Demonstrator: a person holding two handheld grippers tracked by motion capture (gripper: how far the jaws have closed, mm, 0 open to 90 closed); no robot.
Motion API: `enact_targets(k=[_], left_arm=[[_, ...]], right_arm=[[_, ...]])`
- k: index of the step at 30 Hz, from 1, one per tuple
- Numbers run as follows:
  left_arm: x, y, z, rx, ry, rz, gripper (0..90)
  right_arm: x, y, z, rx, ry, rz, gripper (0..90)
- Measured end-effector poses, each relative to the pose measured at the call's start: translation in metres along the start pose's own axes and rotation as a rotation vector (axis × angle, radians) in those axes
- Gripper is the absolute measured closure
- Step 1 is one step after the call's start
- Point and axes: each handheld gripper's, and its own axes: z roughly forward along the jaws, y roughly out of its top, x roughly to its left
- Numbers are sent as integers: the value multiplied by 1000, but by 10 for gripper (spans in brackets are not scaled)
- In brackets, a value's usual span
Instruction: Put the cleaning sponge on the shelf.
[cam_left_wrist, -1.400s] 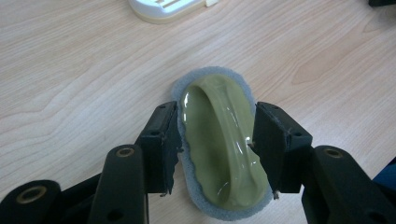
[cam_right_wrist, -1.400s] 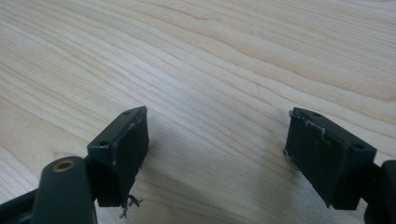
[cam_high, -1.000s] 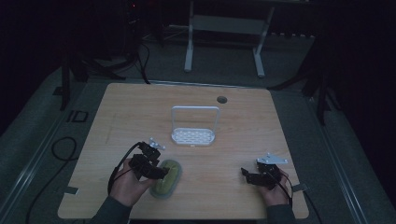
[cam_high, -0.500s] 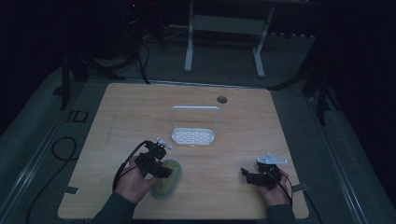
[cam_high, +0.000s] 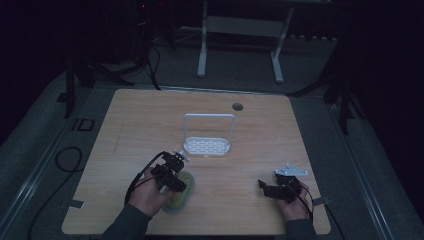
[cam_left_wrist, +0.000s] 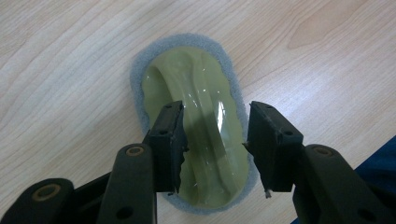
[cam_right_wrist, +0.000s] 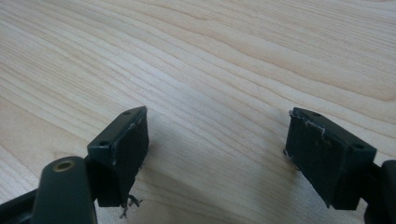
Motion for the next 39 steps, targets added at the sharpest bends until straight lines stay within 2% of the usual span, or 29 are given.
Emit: enact_targets(k=[11, 23, 31, 39], left_arm=[[1, 5, 8, 39, 11, -7, 532], [3, 4, 12, 79, -2, -4, 546], [5, 3, 12, 93, 2, 11, 588], [8, 3, 10, 125, -11, 51, 667]], right_arm=[[0, 0, 0, 0, 0, 0, 209], [0, 0, 0, 0, 0, 1, 209], [0, 0, 0, 0, 0, 1, 209], [0, 0, 0, 0, 0, 1, 209]])
